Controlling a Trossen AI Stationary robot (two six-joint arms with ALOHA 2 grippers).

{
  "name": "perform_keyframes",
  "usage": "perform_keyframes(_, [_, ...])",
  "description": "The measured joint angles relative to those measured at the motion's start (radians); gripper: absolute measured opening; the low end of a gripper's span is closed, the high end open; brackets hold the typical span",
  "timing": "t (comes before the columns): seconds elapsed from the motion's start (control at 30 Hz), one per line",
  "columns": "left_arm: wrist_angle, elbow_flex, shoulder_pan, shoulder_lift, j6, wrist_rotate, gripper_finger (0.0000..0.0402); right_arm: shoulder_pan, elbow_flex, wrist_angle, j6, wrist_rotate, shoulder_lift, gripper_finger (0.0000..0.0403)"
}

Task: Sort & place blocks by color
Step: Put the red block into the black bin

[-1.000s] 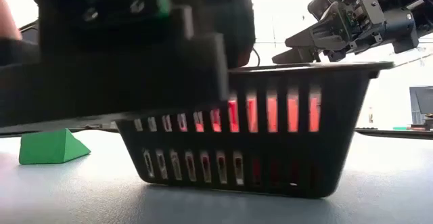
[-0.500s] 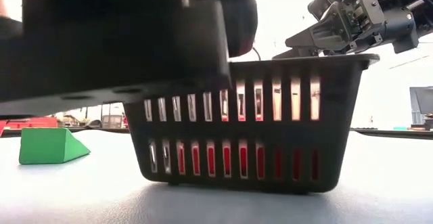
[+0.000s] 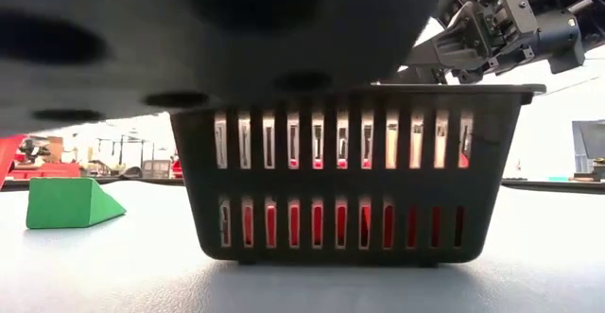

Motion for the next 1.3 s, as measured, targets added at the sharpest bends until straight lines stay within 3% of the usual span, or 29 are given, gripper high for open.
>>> perform_keyframes(0.27, [-0.051, 0.003, -0.002, 0.000, -0.026, -0.011, 0.0066, 0.000, 0.000, -0.019, 0.011, 0.000, 0.000, 0.0290])
perform_keyframes(0.43, [-0.130, 0.001, 0.000, -0.011, -0.035, -0.036, 0.0080, 0.000, 0.000, -0.029, 0.019, 0.000, 0.000, 0.0290])
perform_keyframes(0.67, [-0.130, 0.001, 0.000, -0.043, -0.106, -0.012, 0.0133, 0.000, 0.000, -0.030, 0.026, -0.004, 0.000, 0.0290])
perform_keyframes(1.1, [0.091, 0.002, -0.027, -0.054, -0.492, 0.037, 0.0287, 0.000, 0.000, -0.046, 0.031, -0.008, 0.000, 0.0290])
perform_keyframes(1.3, [0.132, 0.002, -0.011, -0.013, -0.636, 0.007, 0.0322, 0.000, 0.000, -0.046, 0.042, -0.008, 0.000, 0.0290])
